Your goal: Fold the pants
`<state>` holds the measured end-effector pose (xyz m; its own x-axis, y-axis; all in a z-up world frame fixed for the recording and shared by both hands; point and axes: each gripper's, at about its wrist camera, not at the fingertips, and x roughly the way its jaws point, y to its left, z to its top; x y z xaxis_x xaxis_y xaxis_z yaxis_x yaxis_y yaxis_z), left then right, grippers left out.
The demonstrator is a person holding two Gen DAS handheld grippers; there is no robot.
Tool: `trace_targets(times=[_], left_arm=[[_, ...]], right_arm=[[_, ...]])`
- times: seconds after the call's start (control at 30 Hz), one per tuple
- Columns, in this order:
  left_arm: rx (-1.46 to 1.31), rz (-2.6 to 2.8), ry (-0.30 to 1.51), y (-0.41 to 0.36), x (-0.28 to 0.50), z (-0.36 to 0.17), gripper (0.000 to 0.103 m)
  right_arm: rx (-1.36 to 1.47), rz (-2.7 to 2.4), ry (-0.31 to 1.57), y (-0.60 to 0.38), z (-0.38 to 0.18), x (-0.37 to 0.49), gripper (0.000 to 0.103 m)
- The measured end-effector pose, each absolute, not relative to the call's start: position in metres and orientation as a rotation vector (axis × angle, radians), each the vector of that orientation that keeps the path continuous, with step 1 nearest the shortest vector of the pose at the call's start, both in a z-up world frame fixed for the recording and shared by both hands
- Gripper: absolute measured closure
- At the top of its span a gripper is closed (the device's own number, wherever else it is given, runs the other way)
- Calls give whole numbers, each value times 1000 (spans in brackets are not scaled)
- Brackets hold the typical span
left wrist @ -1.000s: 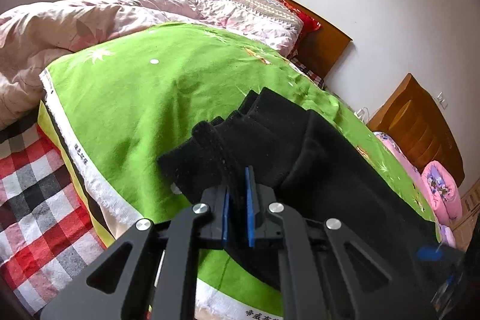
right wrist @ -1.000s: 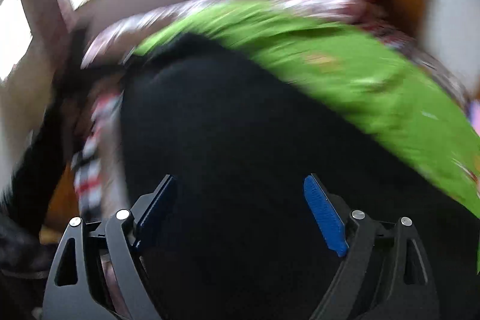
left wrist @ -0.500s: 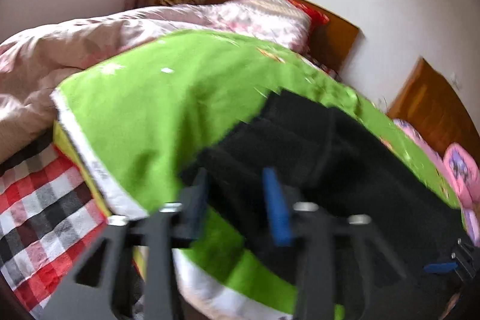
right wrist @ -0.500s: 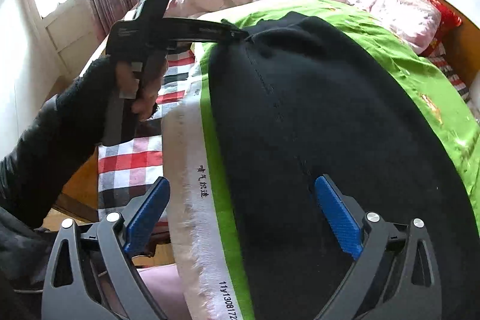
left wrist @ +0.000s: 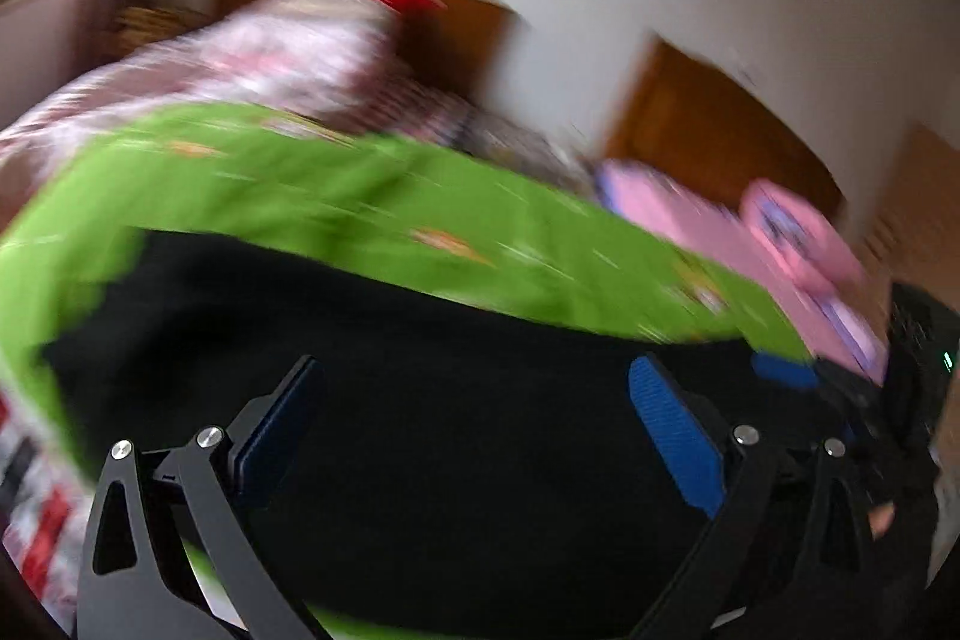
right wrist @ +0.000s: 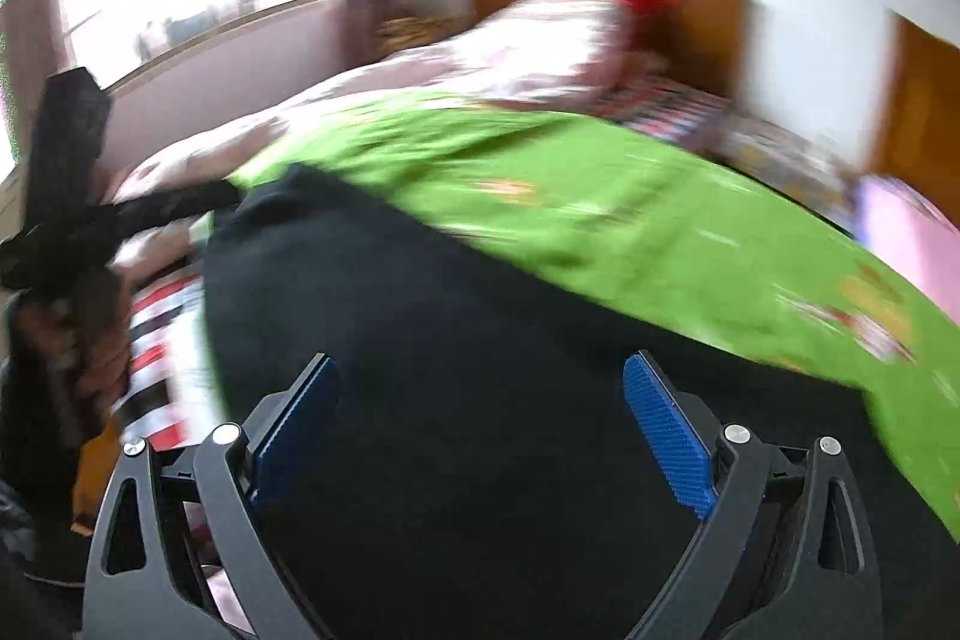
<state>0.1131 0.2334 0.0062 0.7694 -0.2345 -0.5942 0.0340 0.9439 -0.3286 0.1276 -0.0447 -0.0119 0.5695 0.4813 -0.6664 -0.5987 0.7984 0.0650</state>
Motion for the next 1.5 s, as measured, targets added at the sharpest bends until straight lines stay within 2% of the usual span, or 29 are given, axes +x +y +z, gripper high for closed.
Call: trace_targets(times=[0.17,0.3,0.47,0.57,0.63,0.8,0.93,1.0,1.07,1.2,1.33,1.47,1.5], left_arm=[[-159,-309,812,137,176,-17,2],[-100,-207,971,126,206,-63,3],[-122,-186,950,134,205,-63,2],[23,-4,937,112,199,-57,4],[53,-36,886,84,193,-42,3],[194,-411,785,-56,191,-9,2],[236,-583,924,-139,229,-46,2],[222,-569,986,-147,253,-72,2],[225,-603,949,-145,257,-76,2],[163,-628,942,-135,258,-76,2],[219,-592,932,-146,256,-76,2],[247,-571,926,-147,253,-74,2],[241,-573,926,-146,253,-74,2]], right_arm=[[-129,379,799,-148,-29,150,10],[-118,240,946,-217,-62,144,10],[-60,241,959,-277,-75,108,7],[-49,187,911,-304,-67,86,7],[-11,195,859,-317,-57,77,7],[40,99,796,-354,-43,103,6],[69,74,919,-376,-58,136,6],[-14,69,1002,-373,-72,135,6],[-99,93,990,-369,-77,122,6],[-48,64,875,-382,-63,90,7],[51,71,769,-383,-45,55,5],[-119,133,891,-348,-80,44,5],[-114,143,848,-351,-81,35,5]])
